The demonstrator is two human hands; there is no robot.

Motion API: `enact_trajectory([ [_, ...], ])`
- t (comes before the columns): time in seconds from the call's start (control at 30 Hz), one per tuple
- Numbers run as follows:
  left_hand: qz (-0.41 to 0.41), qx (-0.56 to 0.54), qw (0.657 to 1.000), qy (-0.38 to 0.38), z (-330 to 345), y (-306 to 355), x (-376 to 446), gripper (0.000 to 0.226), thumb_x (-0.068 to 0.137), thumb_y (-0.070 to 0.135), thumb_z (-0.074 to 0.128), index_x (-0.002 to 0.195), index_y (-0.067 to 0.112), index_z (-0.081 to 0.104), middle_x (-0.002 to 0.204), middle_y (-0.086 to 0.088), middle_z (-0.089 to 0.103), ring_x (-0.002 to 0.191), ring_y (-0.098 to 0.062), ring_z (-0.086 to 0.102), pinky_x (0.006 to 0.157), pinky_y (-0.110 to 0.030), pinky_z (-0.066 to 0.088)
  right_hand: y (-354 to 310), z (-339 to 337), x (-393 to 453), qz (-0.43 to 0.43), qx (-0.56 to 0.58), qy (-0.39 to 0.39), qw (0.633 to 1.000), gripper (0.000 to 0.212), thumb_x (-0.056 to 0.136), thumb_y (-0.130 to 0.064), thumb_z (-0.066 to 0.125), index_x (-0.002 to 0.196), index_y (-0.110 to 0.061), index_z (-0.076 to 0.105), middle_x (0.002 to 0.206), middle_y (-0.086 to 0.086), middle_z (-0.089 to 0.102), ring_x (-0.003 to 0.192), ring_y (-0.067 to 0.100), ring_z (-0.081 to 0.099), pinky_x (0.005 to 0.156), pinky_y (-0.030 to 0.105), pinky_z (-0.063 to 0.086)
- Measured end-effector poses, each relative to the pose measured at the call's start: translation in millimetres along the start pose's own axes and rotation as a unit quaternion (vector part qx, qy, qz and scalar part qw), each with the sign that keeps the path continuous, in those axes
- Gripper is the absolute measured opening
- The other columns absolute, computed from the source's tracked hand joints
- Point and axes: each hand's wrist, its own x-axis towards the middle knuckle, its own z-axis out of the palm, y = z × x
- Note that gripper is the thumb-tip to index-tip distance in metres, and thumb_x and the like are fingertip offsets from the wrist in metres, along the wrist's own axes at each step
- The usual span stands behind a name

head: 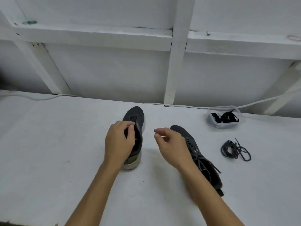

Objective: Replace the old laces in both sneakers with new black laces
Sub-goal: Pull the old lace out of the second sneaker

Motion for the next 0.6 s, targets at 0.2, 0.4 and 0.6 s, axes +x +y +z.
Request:
enact_trajectory([
  [0.2,0.052,-0.118,0.982,-0.141,29.7,59.4,-38.0,0.013,0.096,0.018,0.062,0.100,0.019,0.074,0.095,0.015,0.068,0.090,0.001,0.061,0.078,-0.015,0.051,21.8,-83.1,-35.0,-0.023,-0.068,0.083,0.994,0.018,0.097,-0.022,0.063,0.105,-0.034,0.074,0.098,-0.029,0.071,0.096,-0.012,0.063,0.077,0.005,0.047],
  [0.4,-0.029,-0.082,0.934,-0.346,68.4,76.6,-79.3,0.051,0.092,0.051,0.060,0.135,0.024,0.059,0.129,0.011,0.062,0.114,-0.007,0.060,0.099,-0.026,0.048,56.1,-119.8,-57.7,0.085,-0.072,-0.010,0.994,0.022,0.097,-0.033,0.063,0.108,-0.052,0.067,0.111,-0.036,0.066,0.110,-0.012,0.059,0.093,0.019,0.048],
  [0.6,0.010,-0.125,0.939,-0.321,72.4,82.0,-82.2,0.031,0.094,0.037,0.062,0.120,0.022,0.069,0.112,0.007,0.070,0.101,-0.008,0.065,0.092,-0.034,0.054,70.0,-113.2,-59.5,0.075,-0.037,-0.002,0.997,0.025,0.100,-0.018,0.060,0.115,-0.029,0.076,0.107,-0.023,0.075,0.107,-0.009,0.064,0.100,0.023,0.051],
])
